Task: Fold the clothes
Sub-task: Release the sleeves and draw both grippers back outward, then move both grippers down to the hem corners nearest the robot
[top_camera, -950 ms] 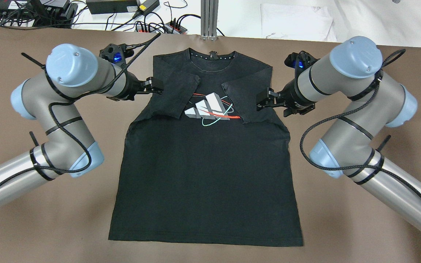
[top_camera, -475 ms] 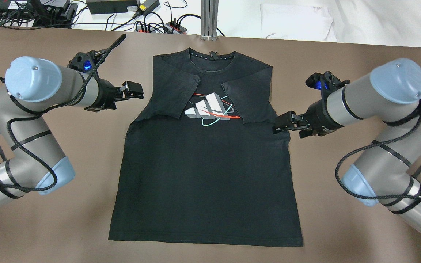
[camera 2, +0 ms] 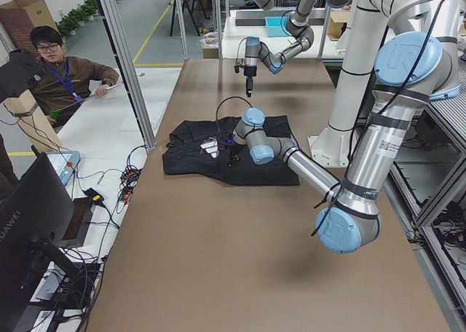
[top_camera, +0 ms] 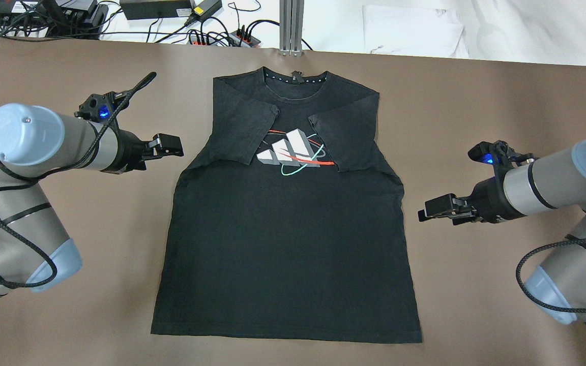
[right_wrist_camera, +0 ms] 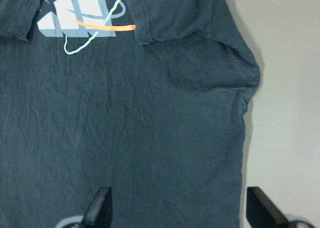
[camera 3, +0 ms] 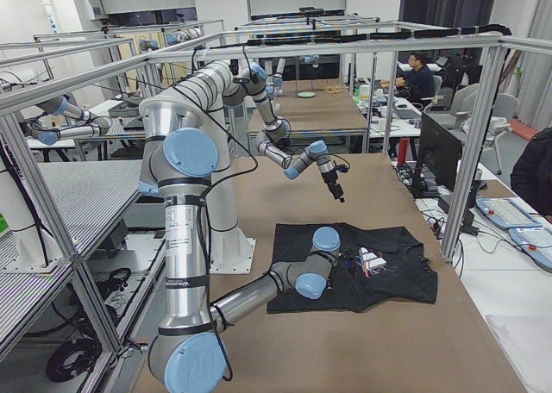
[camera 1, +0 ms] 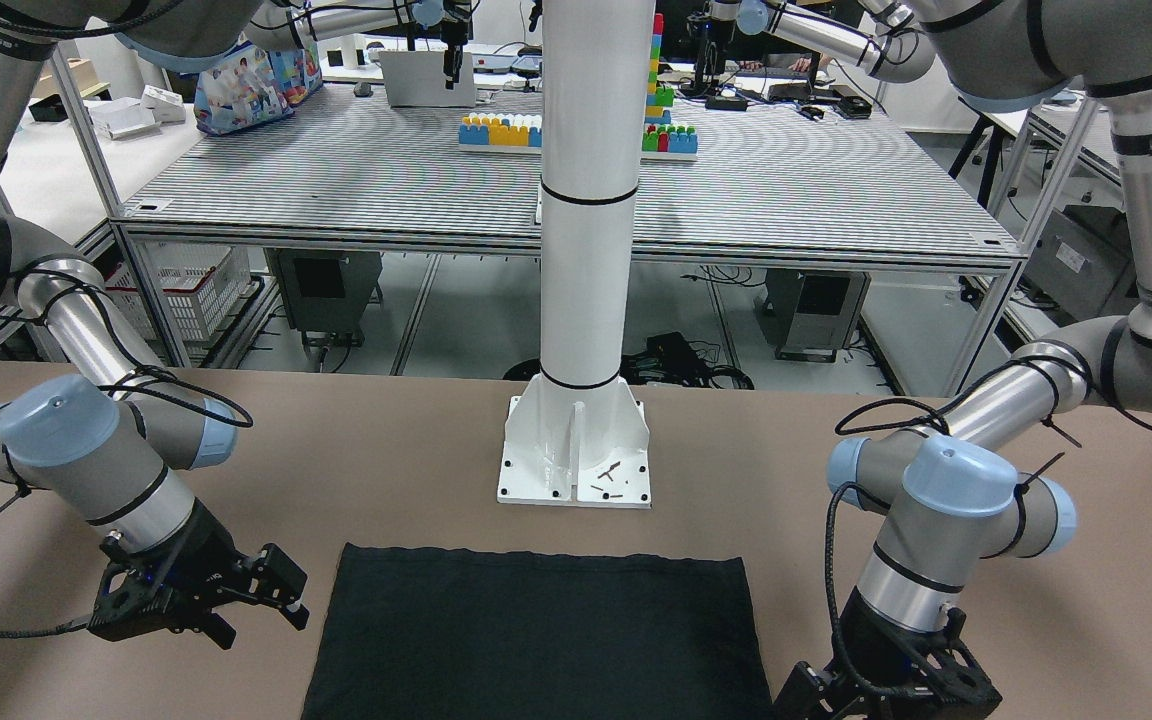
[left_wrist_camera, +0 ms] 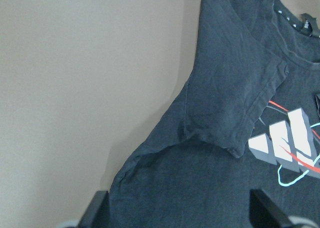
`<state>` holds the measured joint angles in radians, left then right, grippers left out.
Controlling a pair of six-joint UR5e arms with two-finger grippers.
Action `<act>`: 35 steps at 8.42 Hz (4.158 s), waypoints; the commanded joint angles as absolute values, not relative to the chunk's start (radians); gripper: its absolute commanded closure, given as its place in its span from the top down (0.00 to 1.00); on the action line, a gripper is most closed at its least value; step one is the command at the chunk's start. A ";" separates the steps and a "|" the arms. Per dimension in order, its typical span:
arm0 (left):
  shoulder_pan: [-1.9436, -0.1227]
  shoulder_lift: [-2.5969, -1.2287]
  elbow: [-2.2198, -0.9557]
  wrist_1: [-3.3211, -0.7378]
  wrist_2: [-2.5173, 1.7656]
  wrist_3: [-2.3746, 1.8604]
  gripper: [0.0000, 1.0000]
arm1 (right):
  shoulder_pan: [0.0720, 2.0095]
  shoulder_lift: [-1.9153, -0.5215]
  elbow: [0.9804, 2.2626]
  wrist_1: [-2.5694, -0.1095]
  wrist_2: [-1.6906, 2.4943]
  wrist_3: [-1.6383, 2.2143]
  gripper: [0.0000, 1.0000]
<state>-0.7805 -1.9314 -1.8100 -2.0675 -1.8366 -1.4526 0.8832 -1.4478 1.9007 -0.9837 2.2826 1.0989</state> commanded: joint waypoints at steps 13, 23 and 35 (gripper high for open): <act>-0.644 -1.617 -1.945 -2.313 -1.812 -1.434 1.00 | 0.467 -1.634 1.806 -0.549 2.060 1.442 0.94; -0.644 -1.624 -1.945 -2.310 -1.812 -1.434 1.00 | 0.399 -1.631 1.787 -0.549 2.025 1.443 0.05; -0.283 -1.496 -2.028 -2.436 -1.516 -1.612 1.00 | 0.407 -1.671 1.891 -0.482 2.033 1.443 0.00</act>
